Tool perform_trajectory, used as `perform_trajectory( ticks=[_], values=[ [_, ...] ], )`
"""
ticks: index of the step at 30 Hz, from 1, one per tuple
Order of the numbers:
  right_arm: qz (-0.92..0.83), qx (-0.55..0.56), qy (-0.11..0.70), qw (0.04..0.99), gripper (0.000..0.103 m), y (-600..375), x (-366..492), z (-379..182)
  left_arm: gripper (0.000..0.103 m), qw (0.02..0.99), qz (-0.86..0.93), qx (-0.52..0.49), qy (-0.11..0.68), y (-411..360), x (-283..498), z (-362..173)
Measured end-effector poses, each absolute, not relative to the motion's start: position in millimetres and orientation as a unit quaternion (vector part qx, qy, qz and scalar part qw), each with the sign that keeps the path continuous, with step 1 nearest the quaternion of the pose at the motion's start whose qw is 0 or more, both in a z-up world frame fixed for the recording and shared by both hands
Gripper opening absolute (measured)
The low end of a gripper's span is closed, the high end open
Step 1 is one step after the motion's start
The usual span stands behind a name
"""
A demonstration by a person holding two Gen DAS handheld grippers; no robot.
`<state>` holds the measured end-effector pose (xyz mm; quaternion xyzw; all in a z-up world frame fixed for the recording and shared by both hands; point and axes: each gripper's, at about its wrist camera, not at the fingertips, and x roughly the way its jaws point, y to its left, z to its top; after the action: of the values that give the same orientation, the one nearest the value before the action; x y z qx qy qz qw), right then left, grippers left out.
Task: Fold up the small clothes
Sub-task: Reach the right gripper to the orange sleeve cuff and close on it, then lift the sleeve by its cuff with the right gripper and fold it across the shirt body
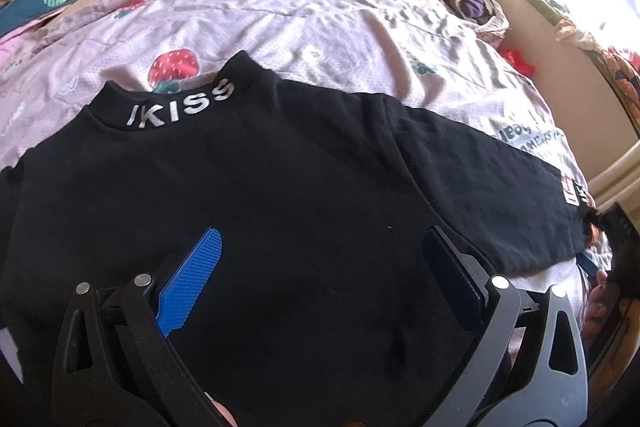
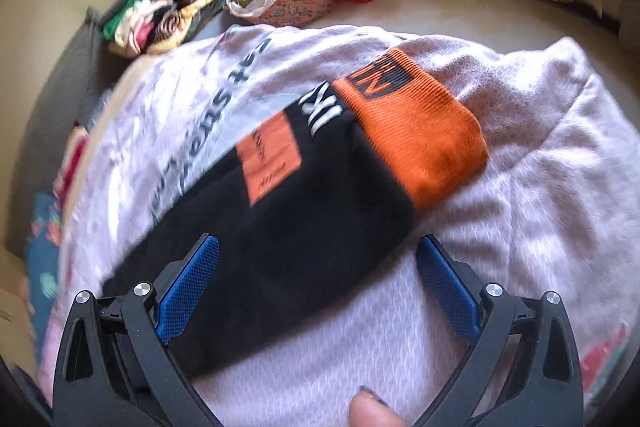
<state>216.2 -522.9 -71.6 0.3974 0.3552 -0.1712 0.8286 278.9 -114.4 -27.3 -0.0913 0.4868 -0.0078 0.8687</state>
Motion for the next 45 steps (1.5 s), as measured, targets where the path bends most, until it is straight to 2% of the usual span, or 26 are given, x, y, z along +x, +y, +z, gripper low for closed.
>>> perform_trajectory(
  ticks=[1, 2, 3, 4, 5, 8, 12, 25, 36, 45],
  values=[
    [-0.173, 0.405, 0.341, 0.831, 0.088, -529.4, 215.4, -72.2, 0.095, 0.869, -0.008, -0.096, 0.486, -112.4, 279.5, -27.8],
    [-0.178, 0.408, 0.333, 0.831, 0.07, -533.8, 215.4, -72.5, 0.095, 0.869, -0.005, -0.1, 0.485, -109.1, 279.8, -27.6],
    [-0.185, 0.412, 0.324, 0.831, 0.058, -539.1, 214.0, -72.7, 0.095, 0.869, -0.002, -0.1, 0.484, -107.7, 279.8, -26.8],
    [-0.183, 0.421, 0.318, 0.83, 0.038, -543.2, 212.3, -72.8, 0.095, 0.87, 0.001, -0.099, 0.482, -106.5, 279.6, -25.4],
    [-0.175, 0.432, 0.31, 0.828, 0.03, -546.4, 209.3, -71.8, 0.095, 0.871, 0.002, -0.1, 0.481, -105.0, 278.8, -23.4],
    [-0.165, 0.424, 0.295, 0.84, 0.018, -542.4, 200.7, -59.1, 0.095, 0.878, 0.003, -0.101, 0.468, -99.2, 271.9, -13.6],
    [-0.136, 0.393, 0.267, 0.869, 0.015, -524.9, 190.5, -31.8, 0.095, 0.88, 0.005, -0.107, 0.462, -92.1, 264.6, -2.8],
    [-0.052, 0.282, 0.242, 0.927, 0.014, -436.2, 182.1, 50.2, 0.095, 0.893, 0.018, -0.157, 0.422, -46.6, 235.8, 31.9],
    [0.006, 0.215, 0.254, 0.943, 0.014, -356.4, 183.6, 82.5, 0.095, 0.895, 0.029, -0.183, 0.407, -8.4, 215.6, 41.1],
    [0.033, 0.171, 0.259, 0.95, 0.014, -299.3, 183.3, 88.2, 0.095, 0.891, 0.016, -0.209, 0.403, 20.7, 202.8, 42.8]
  ],
)
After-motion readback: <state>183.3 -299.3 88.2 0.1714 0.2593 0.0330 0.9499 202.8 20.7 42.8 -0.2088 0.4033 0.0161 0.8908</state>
